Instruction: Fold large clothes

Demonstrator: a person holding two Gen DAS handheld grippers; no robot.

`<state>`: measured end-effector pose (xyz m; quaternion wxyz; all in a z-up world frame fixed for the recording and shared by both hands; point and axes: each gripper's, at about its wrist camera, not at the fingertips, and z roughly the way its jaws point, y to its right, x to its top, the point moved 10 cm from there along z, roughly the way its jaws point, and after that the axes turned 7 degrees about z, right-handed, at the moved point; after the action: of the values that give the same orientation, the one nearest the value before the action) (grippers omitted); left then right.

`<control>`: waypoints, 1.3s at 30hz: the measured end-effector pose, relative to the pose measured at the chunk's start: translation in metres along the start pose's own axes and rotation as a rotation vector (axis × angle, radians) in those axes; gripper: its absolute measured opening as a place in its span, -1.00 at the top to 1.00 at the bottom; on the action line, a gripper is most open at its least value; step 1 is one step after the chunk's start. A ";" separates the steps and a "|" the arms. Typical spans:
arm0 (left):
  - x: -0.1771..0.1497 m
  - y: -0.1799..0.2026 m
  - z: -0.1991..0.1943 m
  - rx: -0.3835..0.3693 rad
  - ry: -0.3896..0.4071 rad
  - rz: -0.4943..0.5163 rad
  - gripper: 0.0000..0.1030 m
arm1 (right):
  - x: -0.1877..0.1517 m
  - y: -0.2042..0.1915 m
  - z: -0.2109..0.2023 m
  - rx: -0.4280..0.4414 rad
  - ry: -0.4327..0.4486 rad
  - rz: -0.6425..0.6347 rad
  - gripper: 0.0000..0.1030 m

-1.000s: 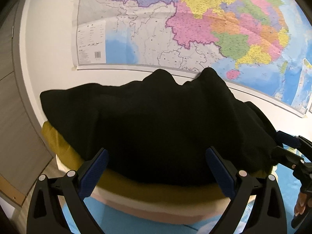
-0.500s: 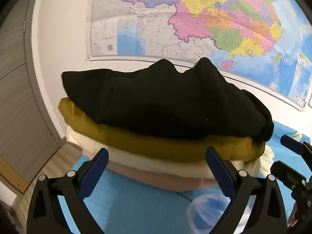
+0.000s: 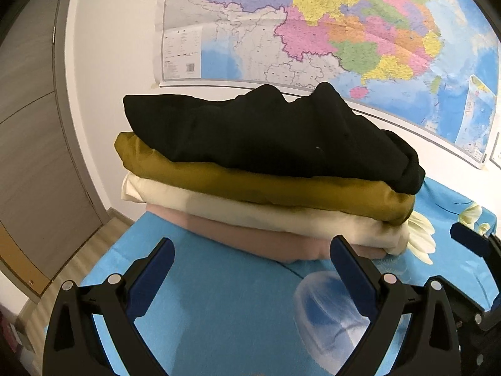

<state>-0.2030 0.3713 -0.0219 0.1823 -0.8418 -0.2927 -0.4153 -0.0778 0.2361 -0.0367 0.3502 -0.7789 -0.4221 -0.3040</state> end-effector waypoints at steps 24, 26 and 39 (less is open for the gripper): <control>-0.020 0.008 -0.029 -0.001 0.029 0.032 -0.86 | -0.028 -0.006 -0.024 -0.016 0.019 0.042 -0.89; -0.021 0.009 -0.031 -0.002 0.032 0.036 -0.86 | -0.029 -0.006 -0.025 -0.014 0.018 0.043 -0.89; -0.026 0.012 -0.040 -0.002 0.038 0.047 -0.86 | -0.036 -0.010 -0.029 -0.011 0.015 0.045 -0.89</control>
<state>-0.2314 0.3317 -0.0202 0.1967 -0.8404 -0.2691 -0.4273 -0.1081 0.2010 -0.0451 0.3557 -0.7879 -0.4000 -0.3044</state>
